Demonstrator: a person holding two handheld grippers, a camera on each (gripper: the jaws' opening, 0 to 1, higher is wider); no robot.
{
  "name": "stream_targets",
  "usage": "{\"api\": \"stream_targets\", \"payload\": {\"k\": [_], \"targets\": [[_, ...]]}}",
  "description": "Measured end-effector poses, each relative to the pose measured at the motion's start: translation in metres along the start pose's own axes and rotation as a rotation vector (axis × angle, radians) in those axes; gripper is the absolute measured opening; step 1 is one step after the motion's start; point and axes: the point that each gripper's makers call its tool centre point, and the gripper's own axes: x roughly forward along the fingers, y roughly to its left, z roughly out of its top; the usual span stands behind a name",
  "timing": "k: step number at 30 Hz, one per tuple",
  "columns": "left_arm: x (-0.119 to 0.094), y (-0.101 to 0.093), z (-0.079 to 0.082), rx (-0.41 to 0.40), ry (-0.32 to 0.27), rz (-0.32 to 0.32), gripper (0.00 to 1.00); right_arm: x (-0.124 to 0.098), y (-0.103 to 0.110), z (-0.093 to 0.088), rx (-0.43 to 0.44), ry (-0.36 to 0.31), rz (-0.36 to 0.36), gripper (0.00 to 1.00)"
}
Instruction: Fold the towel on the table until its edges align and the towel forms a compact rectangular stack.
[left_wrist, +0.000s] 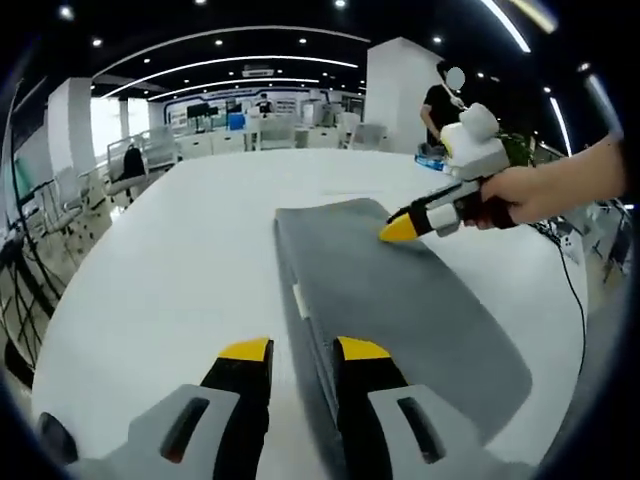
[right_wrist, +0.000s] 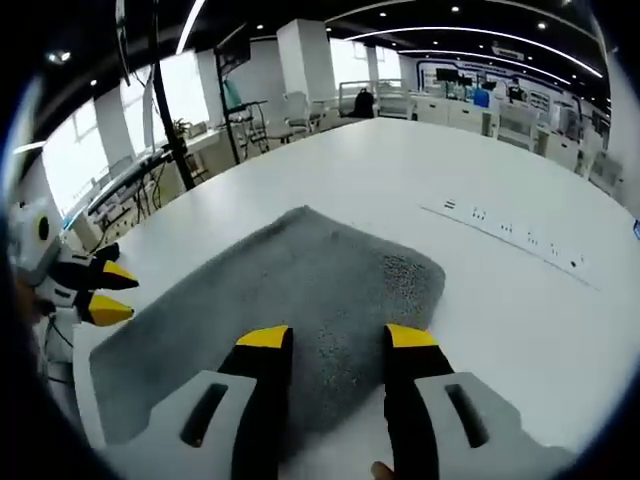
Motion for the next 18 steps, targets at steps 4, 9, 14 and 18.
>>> {"api": "stream_targets", "payload": {"k": [4,9,14,18], "targets": [[0.008,0.007,0.003,0.004,0.006,0.002,0.25,-0.012,0.005,-0.007,0.023,-0.018,0.008,0.36],[0.023,0.013,0.005,-0.019,-0.013,-0.015,0.25,-0.022,0.006,-0.02,0.058,-0.029,0.017,0.35],[0.033,0.01,0.007,-0.051,-0.021,-0.017,0.25,-0.036,0.009,-0.04,0.102,-0.013,0.014,0.35],[0.041,0.013,0.001,-0.074,-0.007,-0.008,0.24,-0.04,0.011,-0.045,0.13,-0.02,0.016,0.33]]}}
